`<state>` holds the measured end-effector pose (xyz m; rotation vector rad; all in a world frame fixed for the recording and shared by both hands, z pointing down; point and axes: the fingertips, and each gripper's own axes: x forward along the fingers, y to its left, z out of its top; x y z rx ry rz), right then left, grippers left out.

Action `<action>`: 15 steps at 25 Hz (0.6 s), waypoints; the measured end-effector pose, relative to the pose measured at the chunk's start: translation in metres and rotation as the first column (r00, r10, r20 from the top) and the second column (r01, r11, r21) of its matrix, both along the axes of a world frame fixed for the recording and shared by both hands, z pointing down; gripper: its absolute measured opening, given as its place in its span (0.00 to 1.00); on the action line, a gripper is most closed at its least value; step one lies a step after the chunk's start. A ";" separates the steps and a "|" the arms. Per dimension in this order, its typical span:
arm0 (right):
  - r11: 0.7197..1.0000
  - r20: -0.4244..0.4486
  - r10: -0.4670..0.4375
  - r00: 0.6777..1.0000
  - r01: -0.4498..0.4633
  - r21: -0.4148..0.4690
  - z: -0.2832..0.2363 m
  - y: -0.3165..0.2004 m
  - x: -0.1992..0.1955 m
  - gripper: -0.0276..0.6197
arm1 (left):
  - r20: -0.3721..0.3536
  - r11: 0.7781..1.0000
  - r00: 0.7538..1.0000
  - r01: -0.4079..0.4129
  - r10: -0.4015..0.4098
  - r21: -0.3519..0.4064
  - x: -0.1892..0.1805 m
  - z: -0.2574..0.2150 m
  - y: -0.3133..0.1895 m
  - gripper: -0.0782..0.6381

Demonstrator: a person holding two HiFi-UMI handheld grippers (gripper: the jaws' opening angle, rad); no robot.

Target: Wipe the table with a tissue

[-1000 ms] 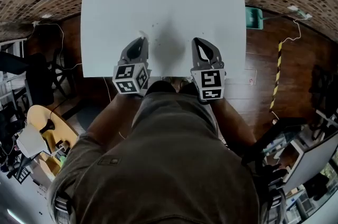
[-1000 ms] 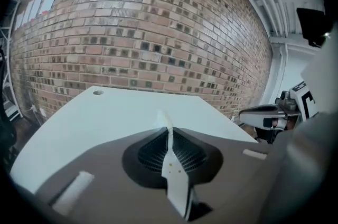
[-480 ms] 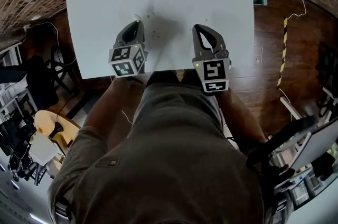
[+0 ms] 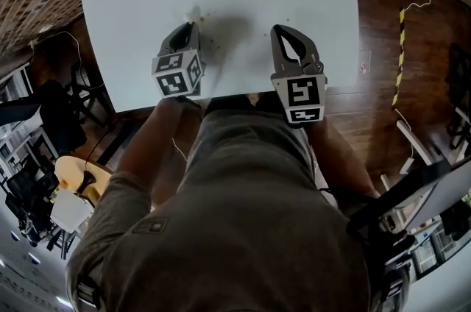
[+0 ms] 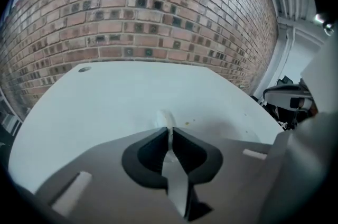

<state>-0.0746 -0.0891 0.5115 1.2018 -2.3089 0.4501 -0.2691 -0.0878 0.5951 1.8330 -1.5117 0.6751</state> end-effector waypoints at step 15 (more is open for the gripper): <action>0.999 0.013 0.050 0.999 -0.050 -0.001 0.000 -0.011 0.016 0.06 | 0.033 0.996 0.997 -0.073 0.074 -0.049 0.018 0.002 -0.015 0.15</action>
